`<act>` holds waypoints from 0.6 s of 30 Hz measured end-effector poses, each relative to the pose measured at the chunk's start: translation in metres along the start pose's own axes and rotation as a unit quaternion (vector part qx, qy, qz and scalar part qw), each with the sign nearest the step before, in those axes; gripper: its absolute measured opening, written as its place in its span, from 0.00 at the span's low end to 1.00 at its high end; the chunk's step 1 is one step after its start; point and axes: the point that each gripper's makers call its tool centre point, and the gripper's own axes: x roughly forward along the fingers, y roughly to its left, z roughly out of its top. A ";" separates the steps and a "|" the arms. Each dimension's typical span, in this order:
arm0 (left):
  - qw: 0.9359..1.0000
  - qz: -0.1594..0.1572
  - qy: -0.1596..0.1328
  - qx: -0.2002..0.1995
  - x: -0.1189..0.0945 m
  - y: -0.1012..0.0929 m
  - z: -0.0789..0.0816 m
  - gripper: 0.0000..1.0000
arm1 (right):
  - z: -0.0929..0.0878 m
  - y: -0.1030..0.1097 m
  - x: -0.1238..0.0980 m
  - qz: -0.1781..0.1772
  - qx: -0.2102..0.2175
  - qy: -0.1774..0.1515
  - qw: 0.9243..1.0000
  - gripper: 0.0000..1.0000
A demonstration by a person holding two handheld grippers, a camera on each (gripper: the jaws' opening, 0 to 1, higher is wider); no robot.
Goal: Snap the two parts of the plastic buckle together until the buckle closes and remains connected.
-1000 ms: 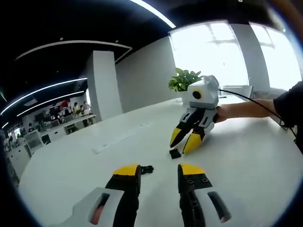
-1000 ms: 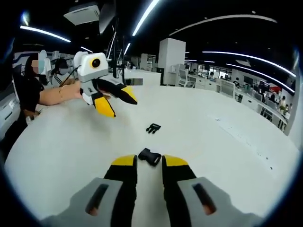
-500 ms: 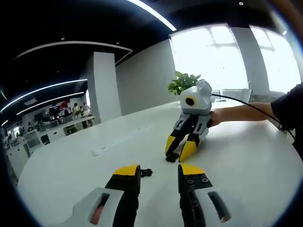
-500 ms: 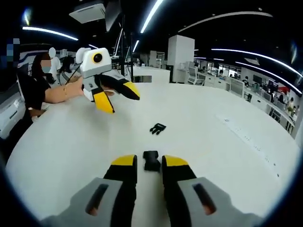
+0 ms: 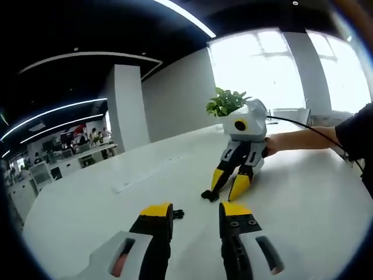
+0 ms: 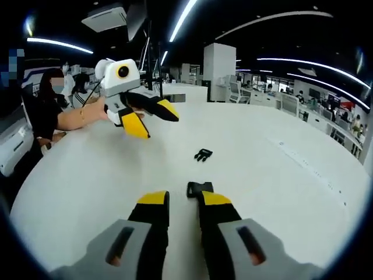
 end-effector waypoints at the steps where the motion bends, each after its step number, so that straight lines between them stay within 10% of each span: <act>1: 1.000 0.001 0.003 0.000 0.001 0.000 -0.001 0.32 | 0.000 0.002 0.000 0.001 0.000 0.000 1.000 0.20; 18: 0.999 -0.021 0.047 -0.018 0.044 -0.023 -0.010 0.29 | -0.005 -0.004 -0.024 -0.016 0.005 -0.021 1.000 0.20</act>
